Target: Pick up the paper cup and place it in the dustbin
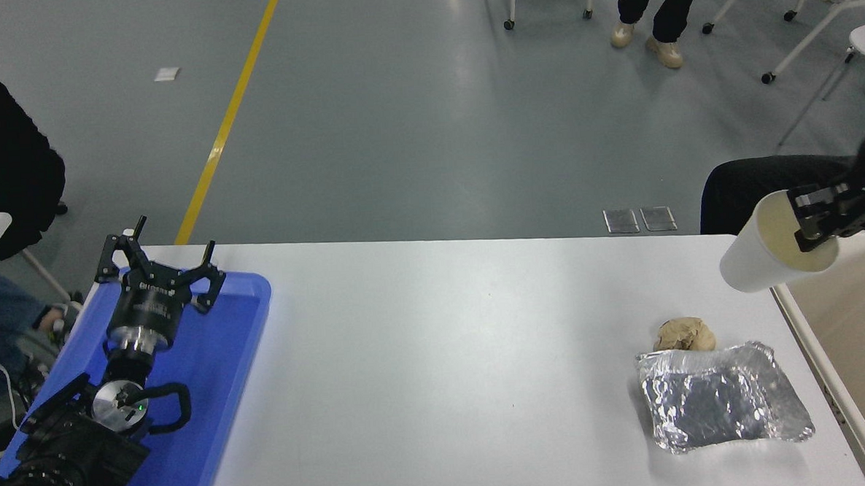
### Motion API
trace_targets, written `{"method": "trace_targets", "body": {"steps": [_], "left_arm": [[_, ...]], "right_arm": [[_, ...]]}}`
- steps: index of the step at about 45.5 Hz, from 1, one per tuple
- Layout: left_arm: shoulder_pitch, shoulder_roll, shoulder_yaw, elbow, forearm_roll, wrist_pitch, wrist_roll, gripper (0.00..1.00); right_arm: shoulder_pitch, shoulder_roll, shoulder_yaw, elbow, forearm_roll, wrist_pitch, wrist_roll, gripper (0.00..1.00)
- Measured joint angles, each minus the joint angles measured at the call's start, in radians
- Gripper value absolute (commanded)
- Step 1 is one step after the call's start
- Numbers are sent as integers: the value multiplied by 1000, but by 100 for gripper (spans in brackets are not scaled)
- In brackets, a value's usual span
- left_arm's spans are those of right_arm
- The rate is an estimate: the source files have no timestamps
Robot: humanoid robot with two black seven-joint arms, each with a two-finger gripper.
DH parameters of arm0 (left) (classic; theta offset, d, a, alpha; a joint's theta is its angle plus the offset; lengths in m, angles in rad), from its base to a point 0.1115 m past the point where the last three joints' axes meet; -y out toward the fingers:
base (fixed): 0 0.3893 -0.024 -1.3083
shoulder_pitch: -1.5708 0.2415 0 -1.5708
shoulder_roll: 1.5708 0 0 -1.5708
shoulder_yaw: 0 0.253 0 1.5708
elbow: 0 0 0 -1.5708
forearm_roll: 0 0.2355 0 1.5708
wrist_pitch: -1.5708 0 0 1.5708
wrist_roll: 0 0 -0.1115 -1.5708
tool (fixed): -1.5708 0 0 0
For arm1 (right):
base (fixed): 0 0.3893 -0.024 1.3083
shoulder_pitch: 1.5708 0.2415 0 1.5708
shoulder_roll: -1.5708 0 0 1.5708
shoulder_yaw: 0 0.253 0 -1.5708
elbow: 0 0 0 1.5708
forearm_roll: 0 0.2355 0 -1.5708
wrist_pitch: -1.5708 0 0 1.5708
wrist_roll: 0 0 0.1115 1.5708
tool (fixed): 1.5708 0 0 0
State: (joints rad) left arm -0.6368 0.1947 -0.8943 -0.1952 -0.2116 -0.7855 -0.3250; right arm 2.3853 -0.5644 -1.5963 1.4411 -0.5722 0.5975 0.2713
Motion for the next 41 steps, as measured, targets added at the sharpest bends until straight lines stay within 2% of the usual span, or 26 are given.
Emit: {"method": "trace_targets", "body": {"steps": [6, 18, 36, 41], "left_arm": [[0, 0, 0, 0, 0, 0, 0, 100], [0, 0, 0, 0, 0, 0, 0, 100], [0, 0, 0, 0, 0, 0, 0, 100], [0, 0, 0, 0, 0, 0, 0, 100]], "right_arm": [[-125, -124, 17, -139, -101, -50, -1, 0], [-428, -234, 134, -389, -158, -177, -7, 0], [-975, -276, 425, -811, -170, -306, -13, 0], [-1132, -262, 503, -933, -141, -339, -14, 0]]}}
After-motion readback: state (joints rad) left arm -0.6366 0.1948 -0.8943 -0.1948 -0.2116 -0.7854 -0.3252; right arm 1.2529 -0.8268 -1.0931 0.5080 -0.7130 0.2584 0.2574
